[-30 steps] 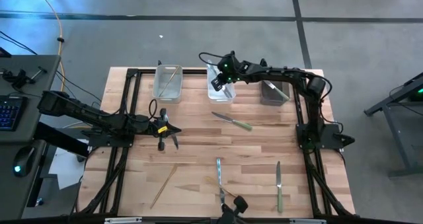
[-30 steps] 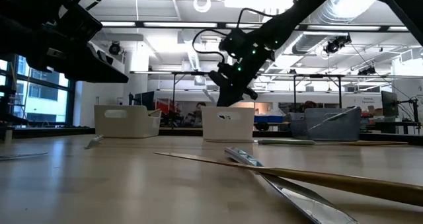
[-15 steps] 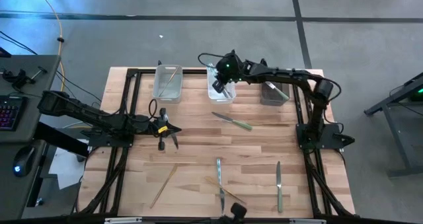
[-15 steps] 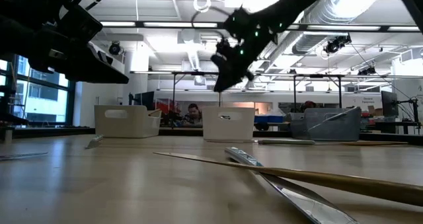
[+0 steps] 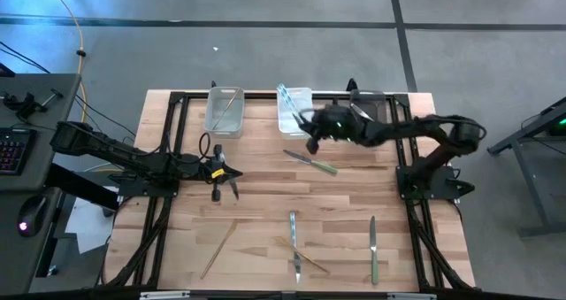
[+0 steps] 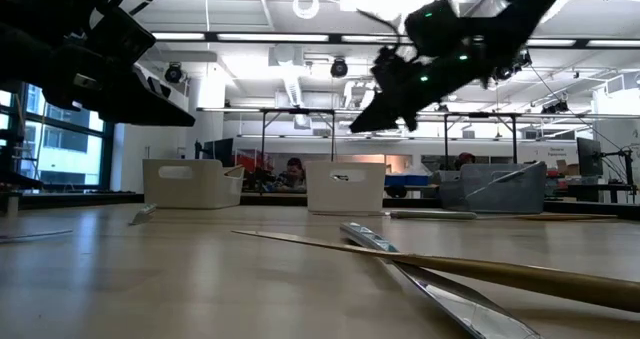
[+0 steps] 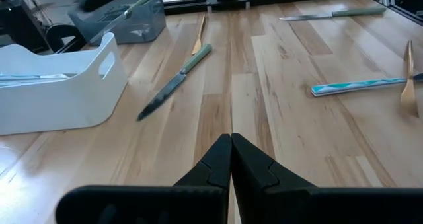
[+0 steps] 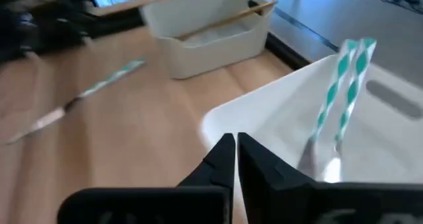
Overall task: Sort silverware by color (type)
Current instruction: Put the top green table knife into the black bin
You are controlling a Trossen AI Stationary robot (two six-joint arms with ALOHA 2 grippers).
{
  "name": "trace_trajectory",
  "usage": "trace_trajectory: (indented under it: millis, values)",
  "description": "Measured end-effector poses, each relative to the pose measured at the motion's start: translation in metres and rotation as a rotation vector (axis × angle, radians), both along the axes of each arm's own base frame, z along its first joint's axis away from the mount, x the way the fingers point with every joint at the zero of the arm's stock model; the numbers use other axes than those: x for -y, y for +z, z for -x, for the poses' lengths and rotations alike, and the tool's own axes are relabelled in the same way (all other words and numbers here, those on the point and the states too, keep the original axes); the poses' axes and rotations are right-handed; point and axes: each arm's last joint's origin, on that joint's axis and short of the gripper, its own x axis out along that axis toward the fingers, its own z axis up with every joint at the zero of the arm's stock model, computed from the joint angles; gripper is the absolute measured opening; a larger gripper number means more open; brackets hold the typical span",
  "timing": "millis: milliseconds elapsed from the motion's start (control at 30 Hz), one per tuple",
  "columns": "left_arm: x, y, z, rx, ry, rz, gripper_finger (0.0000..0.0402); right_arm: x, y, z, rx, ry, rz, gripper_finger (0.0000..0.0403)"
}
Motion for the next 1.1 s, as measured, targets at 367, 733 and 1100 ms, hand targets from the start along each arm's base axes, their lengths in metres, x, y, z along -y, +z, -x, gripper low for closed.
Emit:
trace_trajectory:
  millis: [367, 733, 1100]
  values:
    - [0.006, -0.006, -0.001, -0.042, -0.064, 0.036, 0.0, -0.097, -0.001, 0.037, -0.165, 0.033, -0.06, 0.0]
    - [0.012, -0.01, -0.004, -0.048, -0.09, 0.029, 0.0, -0.145, -0.011, 0.05, -0.254, 0.034, -0.132, 0.0001]
    - [0.021, -0.008, -0.021, -0.097, -0.123, -0.006, 0.0, -0.149, -0.02, 0.052, -0.316, -0.004, -0.105, 0.0006]
